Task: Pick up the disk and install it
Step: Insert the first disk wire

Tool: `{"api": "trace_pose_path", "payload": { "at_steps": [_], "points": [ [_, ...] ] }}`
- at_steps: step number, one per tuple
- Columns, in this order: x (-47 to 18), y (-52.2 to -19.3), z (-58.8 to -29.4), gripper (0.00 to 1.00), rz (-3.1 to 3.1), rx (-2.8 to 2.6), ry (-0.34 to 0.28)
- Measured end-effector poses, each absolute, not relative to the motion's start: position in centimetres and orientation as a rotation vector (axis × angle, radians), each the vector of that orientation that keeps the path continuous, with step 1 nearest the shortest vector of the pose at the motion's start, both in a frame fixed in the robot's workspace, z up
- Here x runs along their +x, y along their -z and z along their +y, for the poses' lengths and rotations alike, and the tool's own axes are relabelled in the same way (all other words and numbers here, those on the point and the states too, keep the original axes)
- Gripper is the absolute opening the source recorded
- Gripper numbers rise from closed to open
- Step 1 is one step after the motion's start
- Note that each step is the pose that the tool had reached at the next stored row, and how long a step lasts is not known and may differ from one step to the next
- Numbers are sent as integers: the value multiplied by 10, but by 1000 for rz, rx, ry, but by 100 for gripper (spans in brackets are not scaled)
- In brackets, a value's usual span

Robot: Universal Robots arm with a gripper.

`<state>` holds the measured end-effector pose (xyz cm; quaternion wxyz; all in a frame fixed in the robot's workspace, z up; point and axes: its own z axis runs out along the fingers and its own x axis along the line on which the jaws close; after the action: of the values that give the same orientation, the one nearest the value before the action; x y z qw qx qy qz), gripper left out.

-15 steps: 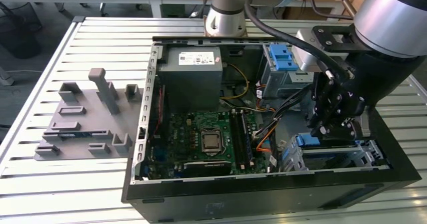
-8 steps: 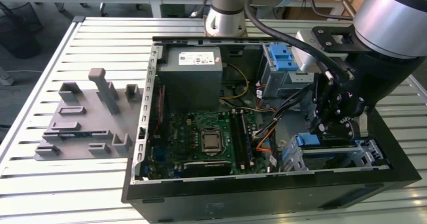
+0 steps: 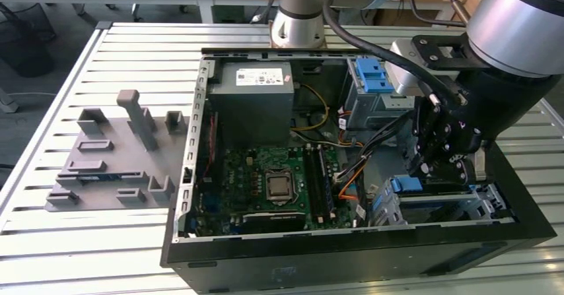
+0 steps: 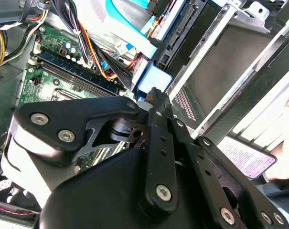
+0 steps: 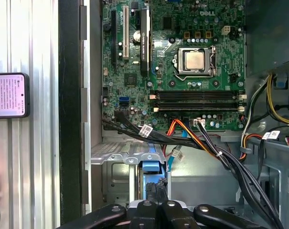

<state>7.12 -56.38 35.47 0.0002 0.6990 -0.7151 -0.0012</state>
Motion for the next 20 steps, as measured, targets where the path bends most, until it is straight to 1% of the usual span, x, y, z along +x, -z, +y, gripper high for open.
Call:
{"api": "trace_pose_path", "payload": {
  "at_steps": [7,14,20],
  "points": [
    [72,-355,-564,11,-2246,2196,4],
    [88,-354,-564,11,-2246,2195,5],
    [88,-366,-561,11,-2246,2195,4]
  ]
}}
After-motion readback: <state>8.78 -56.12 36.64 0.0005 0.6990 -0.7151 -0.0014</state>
